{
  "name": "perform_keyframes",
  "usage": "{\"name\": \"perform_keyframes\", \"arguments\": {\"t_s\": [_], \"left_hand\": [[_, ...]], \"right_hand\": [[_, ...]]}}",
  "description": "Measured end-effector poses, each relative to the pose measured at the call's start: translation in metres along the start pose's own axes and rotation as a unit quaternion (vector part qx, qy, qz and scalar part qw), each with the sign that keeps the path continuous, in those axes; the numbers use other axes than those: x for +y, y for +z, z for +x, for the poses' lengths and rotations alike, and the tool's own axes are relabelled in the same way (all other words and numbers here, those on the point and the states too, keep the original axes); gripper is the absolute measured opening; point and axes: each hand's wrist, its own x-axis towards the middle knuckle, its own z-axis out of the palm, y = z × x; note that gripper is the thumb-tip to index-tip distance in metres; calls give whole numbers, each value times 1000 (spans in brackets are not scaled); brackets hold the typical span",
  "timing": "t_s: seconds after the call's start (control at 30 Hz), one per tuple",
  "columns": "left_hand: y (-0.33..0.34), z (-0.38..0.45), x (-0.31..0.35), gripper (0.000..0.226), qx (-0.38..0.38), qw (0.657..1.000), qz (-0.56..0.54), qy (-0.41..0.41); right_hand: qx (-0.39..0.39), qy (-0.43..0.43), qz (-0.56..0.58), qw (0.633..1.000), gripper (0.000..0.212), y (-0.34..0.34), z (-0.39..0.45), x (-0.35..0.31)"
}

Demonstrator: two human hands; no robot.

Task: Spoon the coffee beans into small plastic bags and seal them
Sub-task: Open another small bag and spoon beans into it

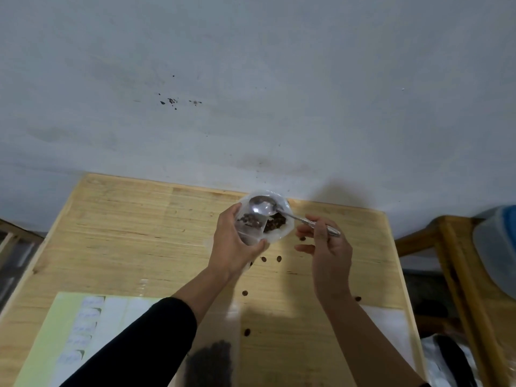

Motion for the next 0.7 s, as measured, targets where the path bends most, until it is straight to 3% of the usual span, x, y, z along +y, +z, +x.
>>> {"name": "perform_keyframes", "arguments": {"t_s": [0.13, 0.27, 0.43, 0.57, 0.7], "left_hand": [[-1, -1, -1, 98, 4, 1000, 5, 2], [-1, -2, 0, 98, 2, 1000, 7, -1], [0, -1, 1, 97, -2, 1000, 19, -2], [0, 0, 3, 97, -3, 1000, 21, -4], [1, 1, 2, 98, -4, 1000, 23, -4]], "right_hand": [[70, -29, -87, 993, 21, -2, 6, 23], [79, -6, -168, 983, 20, 0, 7, 58], [83, 139, -23, 987, 20, 16, 4, 73], [86, 270, 123, 951, 18, 24, 9, 68], [93, 300, 170, 934, 21, 15, 16, 63]]}}
